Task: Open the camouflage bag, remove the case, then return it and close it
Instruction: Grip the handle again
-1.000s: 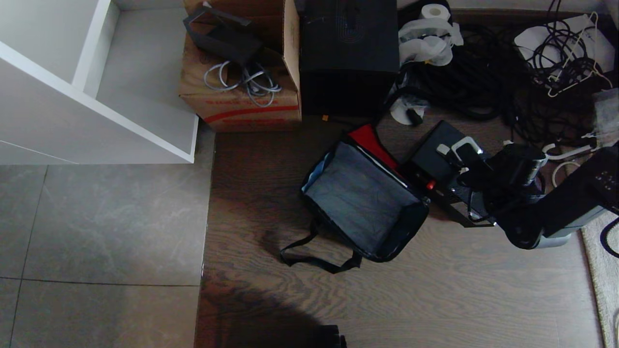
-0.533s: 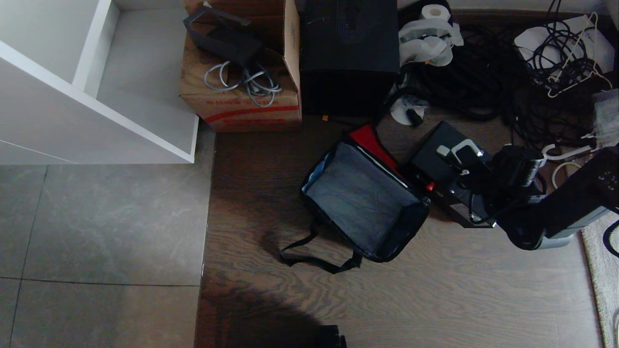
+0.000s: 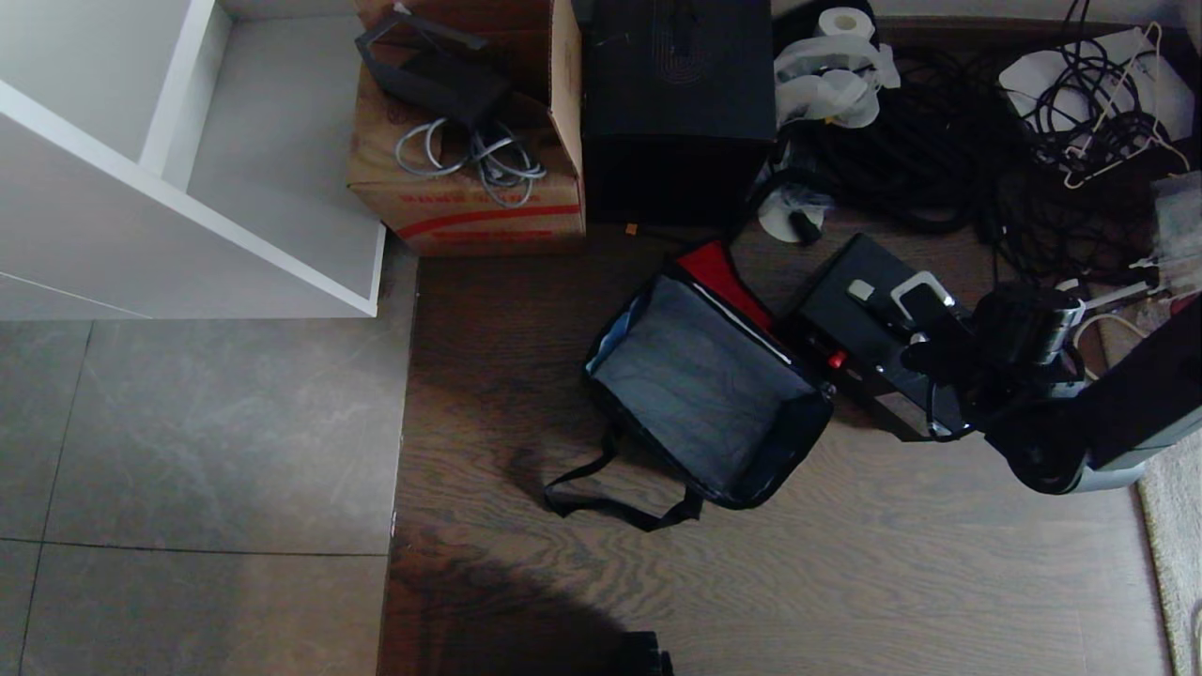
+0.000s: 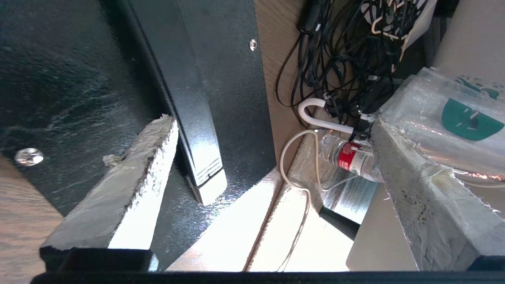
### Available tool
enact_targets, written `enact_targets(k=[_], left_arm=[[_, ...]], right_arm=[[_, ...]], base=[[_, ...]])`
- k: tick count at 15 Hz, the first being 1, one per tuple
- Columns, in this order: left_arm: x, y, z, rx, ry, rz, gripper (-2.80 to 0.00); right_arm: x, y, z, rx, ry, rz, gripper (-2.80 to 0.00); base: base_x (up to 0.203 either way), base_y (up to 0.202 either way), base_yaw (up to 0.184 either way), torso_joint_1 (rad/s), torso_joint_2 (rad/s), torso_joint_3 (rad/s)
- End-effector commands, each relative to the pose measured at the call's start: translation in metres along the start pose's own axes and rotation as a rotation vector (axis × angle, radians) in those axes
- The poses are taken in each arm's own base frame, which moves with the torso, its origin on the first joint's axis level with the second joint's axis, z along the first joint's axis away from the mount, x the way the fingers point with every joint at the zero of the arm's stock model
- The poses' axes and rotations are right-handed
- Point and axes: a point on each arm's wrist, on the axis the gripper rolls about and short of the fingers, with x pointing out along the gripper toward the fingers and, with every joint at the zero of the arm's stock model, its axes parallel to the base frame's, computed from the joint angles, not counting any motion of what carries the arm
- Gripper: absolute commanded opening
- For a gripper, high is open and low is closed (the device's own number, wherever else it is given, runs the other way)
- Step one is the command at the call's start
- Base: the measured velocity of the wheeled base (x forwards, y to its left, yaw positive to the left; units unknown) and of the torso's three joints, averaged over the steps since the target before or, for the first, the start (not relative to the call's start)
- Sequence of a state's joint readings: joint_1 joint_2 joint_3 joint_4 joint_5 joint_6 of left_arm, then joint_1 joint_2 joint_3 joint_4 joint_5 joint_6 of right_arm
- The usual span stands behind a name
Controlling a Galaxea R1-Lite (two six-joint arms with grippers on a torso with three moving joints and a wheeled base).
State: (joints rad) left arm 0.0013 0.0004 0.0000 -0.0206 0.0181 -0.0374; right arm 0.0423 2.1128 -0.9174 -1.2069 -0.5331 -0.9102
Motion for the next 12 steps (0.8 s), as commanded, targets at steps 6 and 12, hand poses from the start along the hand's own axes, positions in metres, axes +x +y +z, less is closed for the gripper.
enact_targets(k=[6, 12], left_arm=[[0.001, 0.0, -0.003, 0.001, 0.009, 0.001, -2.8], [0.001, 0.0, -0.003, 0.0, 0.009, 0.001, -2.8]], right_arm=[[0.006, 0.016, -0.006, -0.01, 0.007, 0.01, 0.0], [0.012, 0.017, -0.003, 0.0, -0.005, -0.005, 0.0]], base=[[0.0, 0.0, 0.0, 0.0, 0.0, 0.0], [0.0, 0.0, 0.0, 0.0, 0.0, 0.0]])
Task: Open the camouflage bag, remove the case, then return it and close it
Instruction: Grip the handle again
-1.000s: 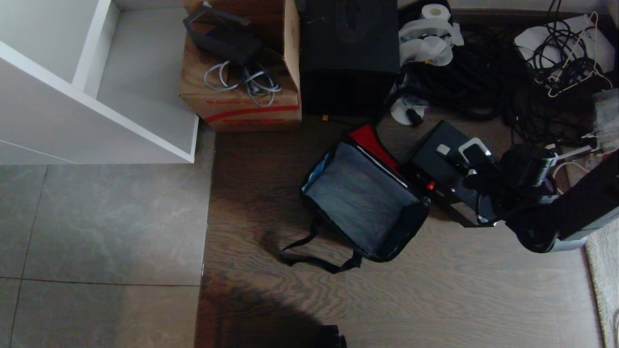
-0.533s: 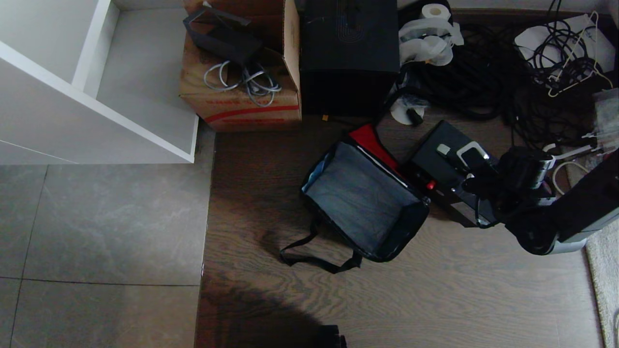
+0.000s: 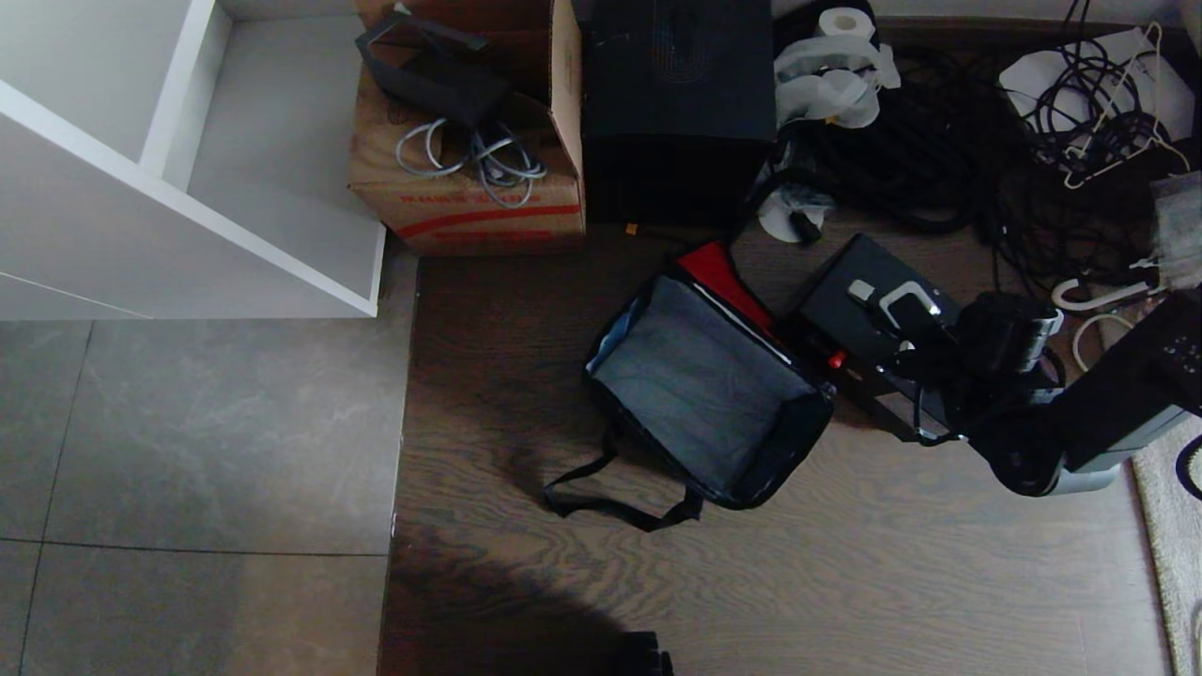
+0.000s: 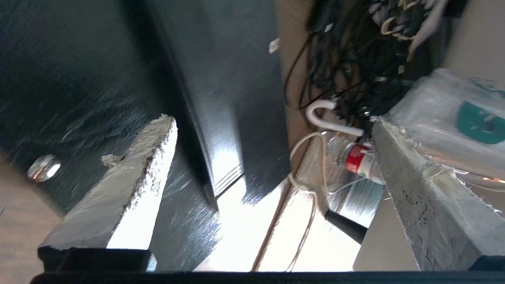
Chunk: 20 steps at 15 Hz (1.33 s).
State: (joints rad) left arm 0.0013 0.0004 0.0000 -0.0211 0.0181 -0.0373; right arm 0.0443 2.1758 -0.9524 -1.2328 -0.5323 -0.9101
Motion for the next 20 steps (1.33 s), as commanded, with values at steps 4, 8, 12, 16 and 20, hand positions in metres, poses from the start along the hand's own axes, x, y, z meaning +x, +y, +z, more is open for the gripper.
enact_targets(k=[4, 8, 12, 16, 20], left_arm=[[0.001, 0.0, -0.003, -0.001, 0.01, 0.001, -2.8], [0.001, 0.0, -0.003, 0.0, 0.009, 0.001, -2.8], [0.001, 0.0, -0.003, -0.001, 0.01, 0.001, -2.8], [0.001, 0.0, -0.003, -0.001, 0.009, 0.001, -2.8], [0.001, 0.0, -0.003, -0.001, 0.01, 0.001, -2.8]], right_arm=[[0.014, 0.009, -0.005, 0.008, -0.006, -0.035, 0.0], [0.033, 0.007, -0.01, 0.024, 0.014, -0.09, 0.0], [0.057, -0.013, -0.003, 0.065, 0.029, -0.194, 0.0], [0.074, -0.017, -0.006, 0.062, 0.121, -0.244, 0.0], [0.088, -0.015, -0.014, 0.055, 0.141, -0.258, 0.0]], base=[[0.0, 0.0, 0.0, 0.0, 0.0, 0.0], [0.0, 0.0, 0.0, 0.0, 0.0, 0.0], [0.0, 0.0, 0.0, 0.0, 0.0, 0.0], [0.0, 0.0, 0.0, 0.0, 0.0, 0.0], [0.0, 0.0, 0.0, 0.0, 0.0, 0.0]])
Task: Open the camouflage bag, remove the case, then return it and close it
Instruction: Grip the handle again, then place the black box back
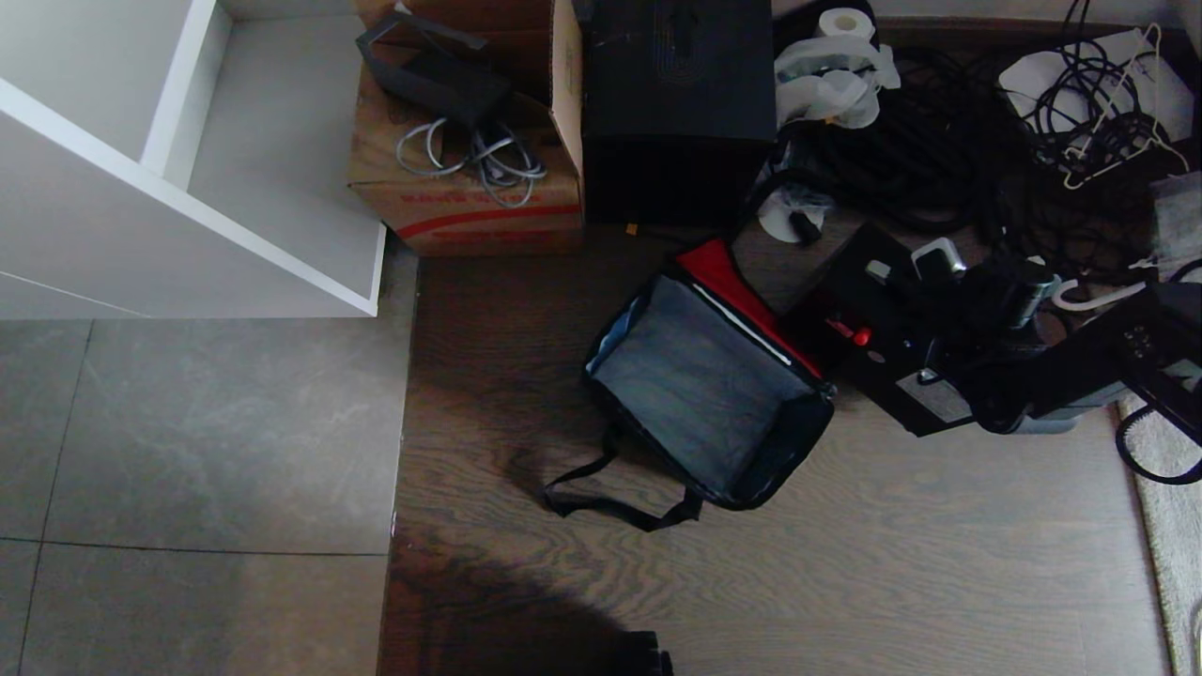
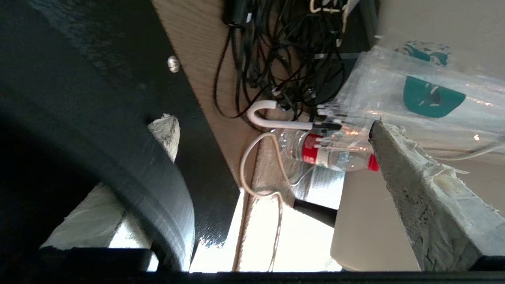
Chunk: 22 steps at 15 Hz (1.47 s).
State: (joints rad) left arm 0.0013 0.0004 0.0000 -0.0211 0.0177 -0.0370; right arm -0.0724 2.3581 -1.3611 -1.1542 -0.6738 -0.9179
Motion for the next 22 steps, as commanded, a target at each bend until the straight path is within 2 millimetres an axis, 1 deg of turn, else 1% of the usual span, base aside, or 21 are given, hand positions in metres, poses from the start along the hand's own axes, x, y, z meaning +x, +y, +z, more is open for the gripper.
enact_targets(k=[1, 3, 4, 7, 11, 16, 20, 22], left_arm=[[0.001, 0.0, -0.003, -0.001, 0.01, 0.001, -2.8], [0.001, 0.0, -0.003, -0.001, 0.009, 0.001, -2.8], [0.001, 0.0, -0.003, -0.001, 0.009, 0.001, -2.8], [0.001, 0.0, -0.003, -0.001, 0.01, 0.001, -2.8], [0.001, 0.0, -0.003, -0.001, 0.01, 0.001, -2.8], [0.001, 0.0, -0.003, 0.0, 0.01, 0.001, -2.8], [0.001, 0.0, -0.003, -0.001, 0.01, 0.001, -2.8], [0.001, 0.0, -0.003, -0.001, 0.009, 0.001, -2.8]], right_arm=[[0.005, 0.006, -0.009, -0.014, 0.012, 0.003, 0.0], [0.002, 0.006, -0.009, -0.023, 0.01, 0.019, 0.0], [0.0, 0.006, -0.009, -0.022, 0.009, 0.023, -2.8], [-0.008, 0.011, -0.008, -0.027, 0.007, 0.042, -2.8], [-0.015, 0.01, -0.005, -0.025, 0.002, 0.047, -2.8], [-0.02, 0.0, 0.004, -0.011, -0.015, 0.039, -2.8], [-0.027, -0.021, 0.024, 0.017, -0.055, 0.019, -2.8], [-0.033, -0.037, 0.035, 0.028, -0.068, 0.01, -2.8]], base=[[0.0, 0.0, 0.0, 0.0, 0.0, 0.0], [0.0, 0.0, 0.0, 0.0, 0.0, 0.0], [0.0, 0.0, 0.0, 0.0, 0.0, 0.0], [0.0, 0.0, 0.0, 0.0, 0.0, 0.0], [0.0, 0.0, 0.0, 0.0, 0.0, 0.0], [0.0, 0.0, 0.0, 0.0, 0.0, 0.0], [0.0, 0.0, 0.0, 0.0, 0.0, 0.0], [0.0, 0.0, 0.0, 0.0, 0.0, 0.0]])
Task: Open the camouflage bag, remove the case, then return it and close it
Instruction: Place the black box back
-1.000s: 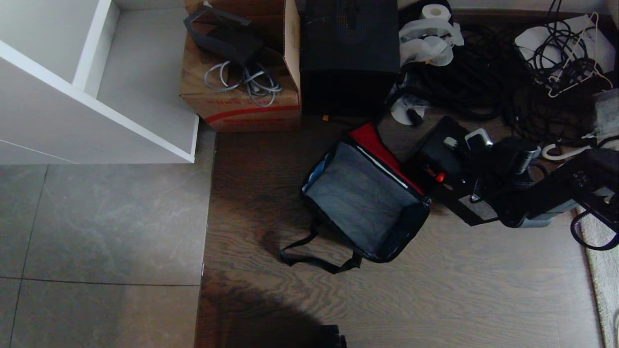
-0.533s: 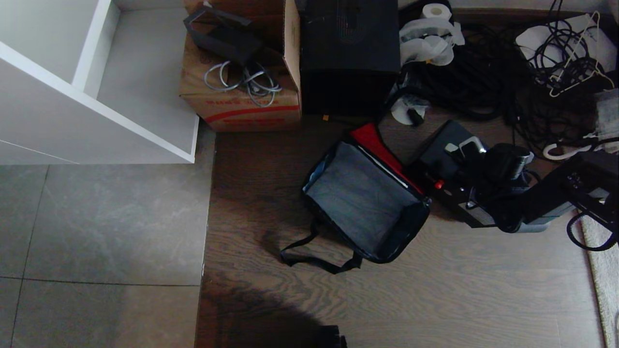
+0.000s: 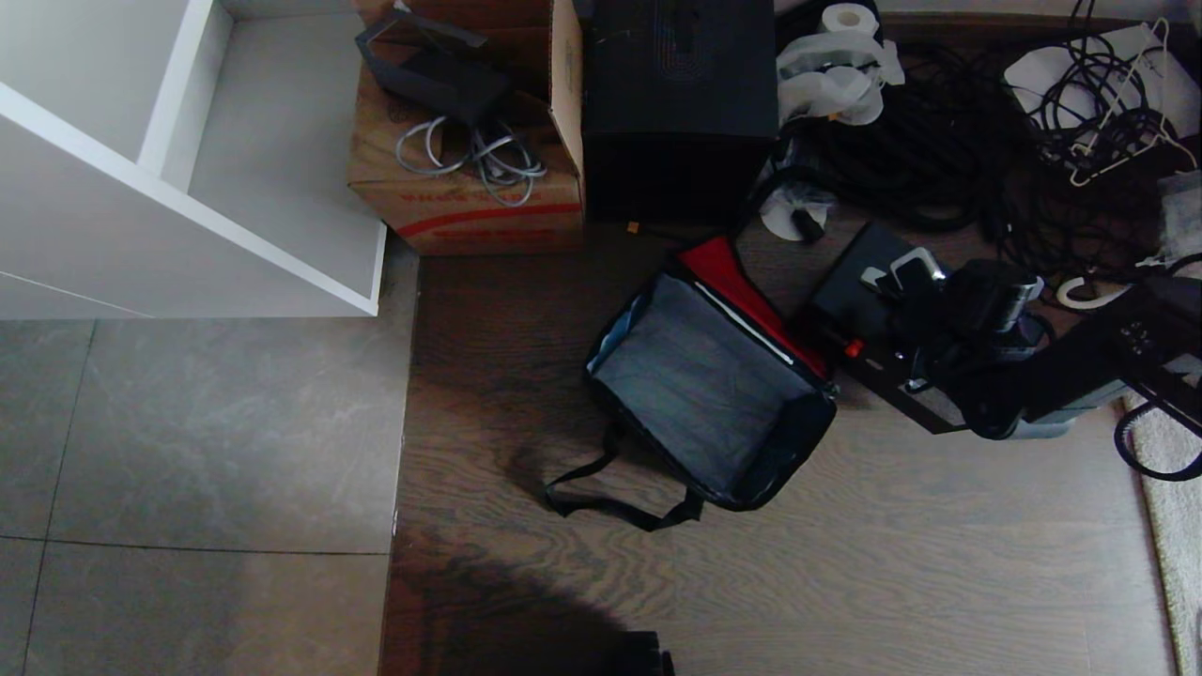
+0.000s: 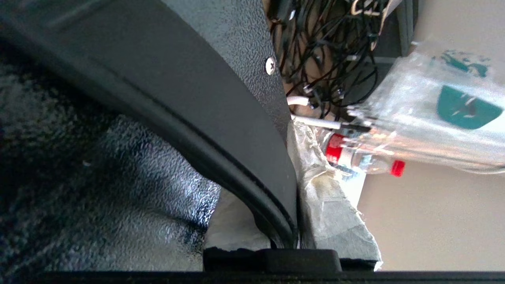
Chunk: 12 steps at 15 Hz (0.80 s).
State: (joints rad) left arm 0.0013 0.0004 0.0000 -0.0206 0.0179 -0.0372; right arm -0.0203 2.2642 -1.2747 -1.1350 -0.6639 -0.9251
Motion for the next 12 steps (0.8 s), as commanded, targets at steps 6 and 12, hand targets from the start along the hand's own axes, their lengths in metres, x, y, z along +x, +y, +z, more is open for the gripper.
enact_targets(k=[6, 12], left_arm=[[0.001, 0.0, -0.003, -0.001, 0.009, 0.001, -2.8], [0.001, 0.0, -0.002, -0.001, 0.008, 0.001, -2.8]], right_arm=[[-0.023, -0.063, 0.03, 0.029, -0.023, -0.033, -2.8], [-0.051, -0.104, 0.035, 0.031, -0.028, -0.029, -2.8]], base=[[0.0, 0.0, 0.0, 0.0, 0.0, 0.0], [0.0, 0.0, 0.0, 0.0, 0.0, 0.0]])
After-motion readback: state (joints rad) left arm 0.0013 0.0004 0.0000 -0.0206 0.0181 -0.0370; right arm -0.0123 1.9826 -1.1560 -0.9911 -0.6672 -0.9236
